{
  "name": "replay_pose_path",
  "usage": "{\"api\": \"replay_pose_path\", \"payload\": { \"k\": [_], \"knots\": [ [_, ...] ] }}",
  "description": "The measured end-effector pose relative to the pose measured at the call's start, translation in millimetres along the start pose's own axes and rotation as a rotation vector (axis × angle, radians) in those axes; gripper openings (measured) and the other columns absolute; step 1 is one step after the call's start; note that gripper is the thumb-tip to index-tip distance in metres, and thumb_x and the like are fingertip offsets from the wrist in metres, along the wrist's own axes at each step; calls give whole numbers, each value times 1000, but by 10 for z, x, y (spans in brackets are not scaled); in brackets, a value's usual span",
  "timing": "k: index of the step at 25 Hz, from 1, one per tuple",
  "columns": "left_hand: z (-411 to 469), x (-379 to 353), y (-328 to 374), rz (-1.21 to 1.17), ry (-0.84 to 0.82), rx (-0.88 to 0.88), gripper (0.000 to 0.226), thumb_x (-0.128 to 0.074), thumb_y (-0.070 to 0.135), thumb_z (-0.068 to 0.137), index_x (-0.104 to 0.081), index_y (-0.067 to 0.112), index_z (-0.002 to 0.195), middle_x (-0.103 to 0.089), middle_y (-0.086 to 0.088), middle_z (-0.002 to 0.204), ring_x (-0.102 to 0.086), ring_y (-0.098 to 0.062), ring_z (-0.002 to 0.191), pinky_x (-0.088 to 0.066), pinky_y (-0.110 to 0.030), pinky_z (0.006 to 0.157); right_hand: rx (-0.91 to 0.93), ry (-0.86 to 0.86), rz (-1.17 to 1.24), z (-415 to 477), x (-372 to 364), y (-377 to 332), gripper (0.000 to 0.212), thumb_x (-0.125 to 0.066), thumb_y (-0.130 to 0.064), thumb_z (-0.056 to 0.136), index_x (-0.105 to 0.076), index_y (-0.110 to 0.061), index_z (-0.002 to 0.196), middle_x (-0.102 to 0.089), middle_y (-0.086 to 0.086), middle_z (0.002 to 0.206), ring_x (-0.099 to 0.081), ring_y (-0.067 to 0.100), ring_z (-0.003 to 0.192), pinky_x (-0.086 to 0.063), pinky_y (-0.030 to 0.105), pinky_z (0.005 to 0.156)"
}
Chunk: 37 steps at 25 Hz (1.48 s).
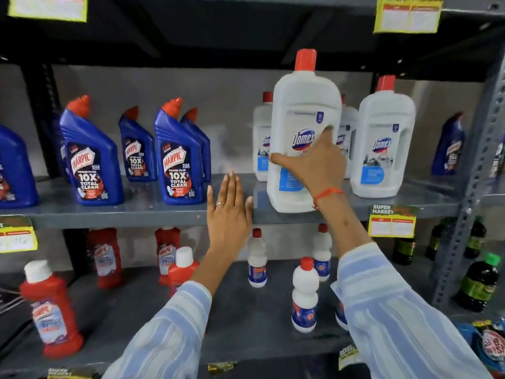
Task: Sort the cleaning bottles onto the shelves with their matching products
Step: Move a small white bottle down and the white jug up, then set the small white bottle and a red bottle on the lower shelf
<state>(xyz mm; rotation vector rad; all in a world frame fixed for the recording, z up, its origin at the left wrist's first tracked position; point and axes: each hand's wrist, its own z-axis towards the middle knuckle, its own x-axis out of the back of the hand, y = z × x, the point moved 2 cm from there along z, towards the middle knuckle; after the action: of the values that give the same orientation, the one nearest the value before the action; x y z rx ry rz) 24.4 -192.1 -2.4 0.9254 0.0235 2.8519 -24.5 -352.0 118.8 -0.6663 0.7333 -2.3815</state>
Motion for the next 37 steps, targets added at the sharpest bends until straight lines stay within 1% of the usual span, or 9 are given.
{"api": "replay_pose_path", "payload": {
  "k": [7,13,19,25,27,29,32,35,37],
  "knots": [
    [17,-8,-10,-13,22,9,63,-8,42,97,-28,5,143,-27,-11,153,-22,-21,141,-7,-48,115,-51,-31,-84,222,-447,59,115,-80,-53,55,-20,-2,139,-58,12,126,-60,34,107,-50,43,85],
    [15,-26,-17,-54,47,6,69,1,44,98,-36,4,141,-33,-11,150,-28,-21,139,-14,-50,115,-46,-41,-116,238,-577,67,113,-78,-52,60,-16,-2,141,-56,12,128,-59,33,109,-50,41,86],
    [12,-42,-21,-75,63,1,70,3,44,98,-35,4,141,-33,-13,150,-28,-23,139,-13,-50,114,-54,-21,-95,169,-569,71,108,-77,-54,61,-23,-4,139,-60,11,124,-59,34,108,-50,41,84],
    [9,-74,-32,-83,89,3,69,1,44,98,-34,3,141,-33,-13,150,-27,-22,140,-13,-50,114,-52,-6,-43,21,-600,144,85,-77,-51,63,-39,-5,123,-61,12,119,-60,36,105,-49,41,82],
    [-16,-76,-31,-93,116,18,64,-4,43,99,-31,4,143,-30,-12,152,-23,-22,141,-11,-50,116,-62,-14,-29,-19,-611,190,83,-77,-50,64,-40,-4,122,-60,13,120,-58,35,109,-48,41,85],
    [-132,-99,-31,-119,156,34,59,-14,40,100,-23,5,146,-22,-11,155,-15,-20,143,-6,-46,117,-26,32,66,-170,-592,248,84,-75,-47,68,-38,-6,131,-54,13,131,-50,29,122,-42,38,98],
    [-467,-252,-40,-161,183,16,58,-16,38,100,-8,8,148,-4,-7,157,-2,-17,144,3,-41,117,171,265,224,-636,-535,405,64,-68,-34,80,-42,-4,130,-50,15,134,-43,23,128,-34,27,107],
    [-876,-533,-32,-209,126,-13,58,-13,39,100,5,13,148,17,1,157,6,-15,144,8,-40,116,251,360,205,-1133,-617,779,50,-60,-24,87,-44,2,126,-49,20,132,-39,25,130,-31,29,112],
    [-1178,-775,-17,-220,33,-24,60,-21,35,99,1,12,149,15,0,157,4,-15,144,4,-42,117,179,310,145,-1422,-755,1174,50,-56,-24,88,-41,1,129,-44,20,135,-37,26,131,-30,32,113]
  ]
}}
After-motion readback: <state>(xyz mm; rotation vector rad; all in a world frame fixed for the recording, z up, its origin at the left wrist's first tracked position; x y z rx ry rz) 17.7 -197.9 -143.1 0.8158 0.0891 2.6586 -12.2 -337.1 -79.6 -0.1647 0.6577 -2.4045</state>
